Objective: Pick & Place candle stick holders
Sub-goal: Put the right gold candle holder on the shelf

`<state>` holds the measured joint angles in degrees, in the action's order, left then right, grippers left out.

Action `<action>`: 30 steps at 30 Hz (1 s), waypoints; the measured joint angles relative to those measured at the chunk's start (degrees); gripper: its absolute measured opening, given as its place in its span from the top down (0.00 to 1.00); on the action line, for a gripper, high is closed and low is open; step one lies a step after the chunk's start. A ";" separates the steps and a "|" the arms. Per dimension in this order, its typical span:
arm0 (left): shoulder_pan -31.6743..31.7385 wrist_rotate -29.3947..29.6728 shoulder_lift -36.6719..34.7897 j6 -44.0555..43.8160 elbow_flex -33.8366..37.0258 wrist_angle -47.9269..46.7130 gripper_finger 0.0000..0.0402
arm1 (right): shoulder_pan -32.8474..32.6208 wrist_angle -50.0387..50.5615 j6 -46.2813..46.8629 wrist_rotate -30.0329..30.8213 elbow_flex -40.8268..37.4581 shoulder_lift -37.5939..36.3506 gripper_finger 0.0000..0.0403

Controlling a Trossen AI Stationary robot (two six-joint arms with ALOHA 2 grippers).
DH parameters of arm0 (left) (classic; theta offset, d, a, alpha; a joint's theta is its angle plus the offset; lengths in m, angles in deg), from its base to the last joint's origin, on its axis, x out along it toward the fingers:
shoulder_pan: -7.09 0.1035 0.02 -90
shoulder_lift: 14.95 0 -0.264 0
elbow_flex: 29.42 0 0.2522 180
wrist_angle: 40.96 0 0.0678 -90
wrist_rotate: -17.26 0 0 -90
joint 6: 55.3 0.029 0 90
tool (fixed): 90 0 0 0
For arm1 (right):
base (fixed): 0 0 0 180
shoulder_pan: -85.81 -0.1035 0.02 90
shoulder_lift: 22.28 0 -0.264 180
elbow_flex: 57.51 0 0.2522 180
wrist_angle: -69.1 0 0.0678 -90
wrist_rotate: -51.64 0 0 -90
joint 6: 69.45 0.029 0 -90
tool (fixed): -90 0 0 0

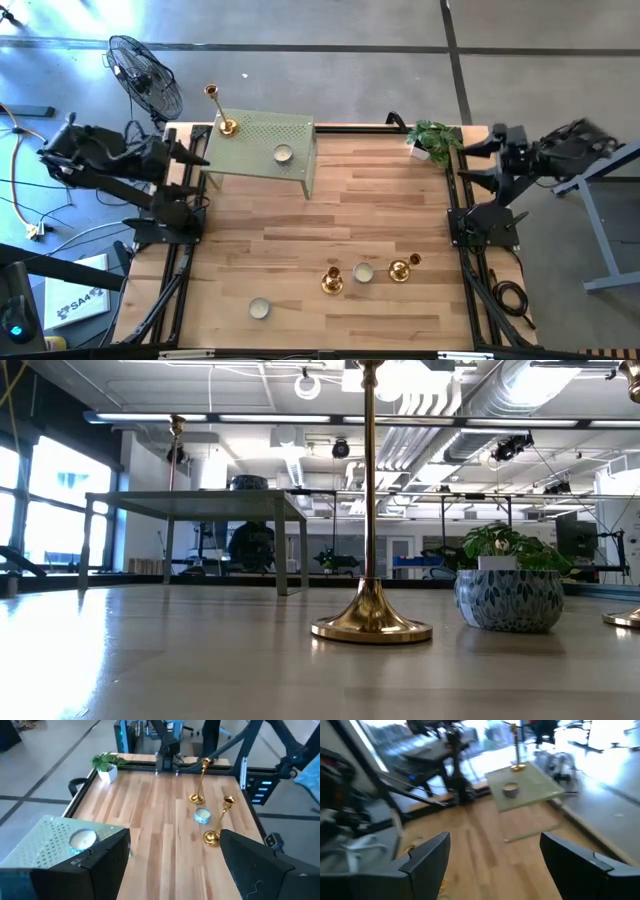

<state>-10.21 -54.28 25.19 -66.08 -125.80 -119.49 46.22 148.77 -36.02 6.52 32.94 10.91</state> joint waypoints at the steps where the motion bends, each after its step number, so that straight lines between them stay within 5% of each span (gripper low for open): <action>1: 0.00 -0.10 -0.95 0.00 1.68 1.62 0.25 | 0.00 -3.81 -0.74 -1.35 -4.20 -2.96 0.25; 8: 0.02 -4.59 -10.94 0.41 19.23 16.38 0.25 | 0.00 -29.87 -5.33 -8.28 -28.56 -16.32 0.25; 12: 0.00 -7.13 -15.94 0.13 30.13 25.34 0.25 | 0.00 -33.12 -4.44 -8.82 -36.45 -18.11 0.25; 23: 0.01 -5.13 -19.67 -5.14 43.36 33.32 0.25 | 0.06 -29.24 12.89 -11.39 -42.09 -16.32 0.25; 30: 0.02 -3.53 -18.25 -6.22 43.64 37.37 0.25 | 0.04 -33.84 9.40 -15.00 -42.06 -16.21 0.25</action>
<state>-10.19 -57.81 6.93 -72.30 -82.16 -82.12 46.26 114.94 -26.62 -8.48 -9.11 -5.30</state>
